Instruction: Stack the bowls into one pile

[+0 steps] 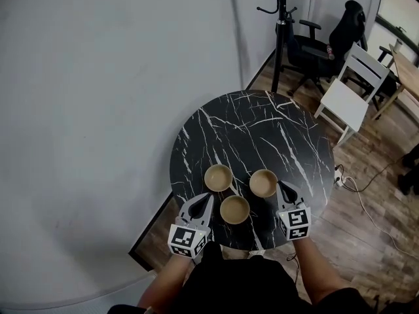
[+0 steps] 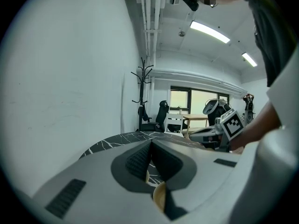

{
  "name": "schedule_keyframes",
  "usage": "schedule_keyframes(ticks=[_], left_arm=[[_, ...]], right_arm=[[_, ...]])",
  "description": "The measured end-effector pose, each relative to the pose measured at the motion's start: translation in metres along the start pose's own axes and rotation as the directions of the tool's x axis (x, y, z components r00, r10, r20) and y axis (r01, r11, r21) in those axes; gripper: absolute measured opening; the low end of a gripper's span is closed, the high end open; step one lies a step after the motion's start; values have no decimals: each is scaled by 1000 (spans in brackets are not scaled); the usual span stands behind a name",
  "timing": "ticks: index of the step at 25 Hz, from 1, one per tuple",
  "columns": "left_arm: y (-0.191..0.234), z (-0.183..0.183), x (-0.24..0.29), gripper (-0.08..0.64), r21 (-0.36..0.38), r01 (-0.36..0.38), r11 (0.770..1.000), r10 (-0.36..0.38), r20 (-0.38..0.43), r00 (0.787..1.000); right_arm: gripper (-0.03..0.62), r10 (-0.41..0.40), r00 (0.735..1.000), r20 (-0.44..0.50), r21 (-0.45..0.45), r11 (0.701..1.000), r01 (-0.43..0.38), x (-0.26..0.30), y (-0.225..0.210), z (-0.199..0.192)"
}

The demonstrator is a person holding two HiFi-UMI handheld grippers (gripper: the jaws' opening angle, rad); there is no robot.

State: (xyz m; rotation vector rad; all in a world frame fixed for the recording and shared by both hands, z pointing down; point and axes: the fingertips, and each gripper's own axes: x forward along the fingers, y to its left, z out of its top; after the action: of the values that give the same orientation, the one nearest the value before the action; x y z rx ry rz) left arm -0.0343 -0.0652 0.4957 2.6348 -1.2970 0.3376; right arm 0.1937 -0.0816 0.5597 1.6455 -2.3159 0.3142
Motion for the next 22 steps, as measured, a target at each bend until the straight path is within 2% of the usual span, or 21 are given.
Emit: schedule_keyframes(ticks=[6,7,10,12,22], left_arm=[[11,-9,0,14,-15,5,1000,-5,-19,1000],[13,-10,0,14,-19,6,1000,-7,-21,1000],[17,-14,0,14,-25,10,1000,-11,-29,1000],[21,-16,-1,14,-23,11,1000,-12,-37,999],[32,-22,-4,14,-43,3,999,-5,-46,999]], right_arm=[[12,-90,989,-120,85,991,101,18,-18,-44],[12,-92,985,-143,99,989,107,22,-20,-51],[107,-72,974,-213,151,983,106,34,-22,-71],[137,-69,963,-259,177,977,118,41,-23,-84],[153,-61,900,-431,236,955,178,64,-26,-120]])
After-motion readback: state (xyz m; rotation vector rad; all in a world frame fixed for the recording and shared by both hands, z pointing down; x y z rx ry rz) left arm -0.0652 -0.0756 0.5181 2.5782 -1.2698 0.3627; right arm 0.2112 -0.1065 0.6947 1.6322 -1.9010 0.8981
